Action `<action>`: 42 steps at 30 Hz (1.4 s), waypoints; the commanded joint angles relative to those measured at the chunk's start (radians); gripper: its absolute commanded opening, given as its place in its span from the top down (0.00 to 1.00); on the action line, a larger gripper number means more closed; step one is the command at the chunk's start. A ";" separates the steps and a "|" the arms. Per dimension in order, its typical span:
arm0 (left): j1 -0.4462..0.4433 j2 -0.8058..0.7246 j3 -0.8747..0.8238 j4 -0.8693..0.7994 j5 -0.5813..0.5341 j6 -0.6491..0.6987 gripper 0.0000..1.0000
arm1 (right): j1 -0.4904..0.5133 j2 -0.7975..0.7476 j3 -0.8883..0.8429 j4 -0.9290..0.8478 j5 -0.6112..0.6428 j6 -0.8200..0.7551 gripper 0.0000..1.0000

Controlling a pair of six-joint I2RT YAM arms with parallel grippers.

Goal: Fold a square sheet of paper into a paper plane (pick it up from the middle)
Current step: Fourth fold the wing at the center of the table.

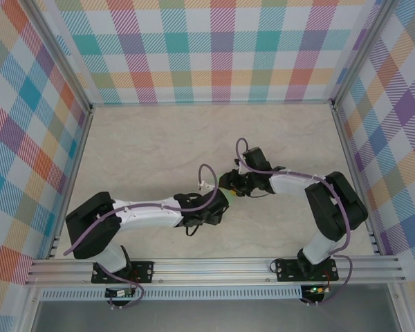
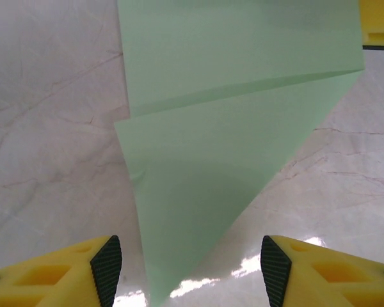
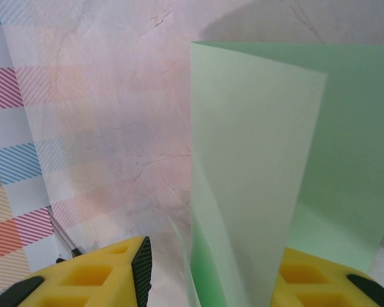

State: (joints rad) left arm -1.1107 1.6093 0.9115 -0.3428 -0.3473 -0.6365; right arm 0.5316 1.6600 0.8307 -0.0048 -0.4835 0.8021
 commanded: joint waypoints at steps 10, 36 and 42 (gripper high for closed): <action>-0.064 0.118 0.090 -0.072 -0.153 0.071 0.43 | -0.004 0.021 0.027 -0.017 -0.019 -0.008 0.59; -0.064 0.158 0.098 -0.073 -0.142 0.060 0.77 | -0.004 0.020 0.022 -0.032 0.000 -0.001 0.59; -0.064 0.160 0.096 -0.073 -0.139 0.070 0.85 | -0.005 0.019 0.025 -0.035 0.002 -0.003 0.59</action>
State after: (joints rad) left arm -1.1637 1.7554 0.9867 -0.3935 -0.4728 -0.5781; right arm 0.5308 1.6730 0.8398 -0.0242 -0.4801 0.8028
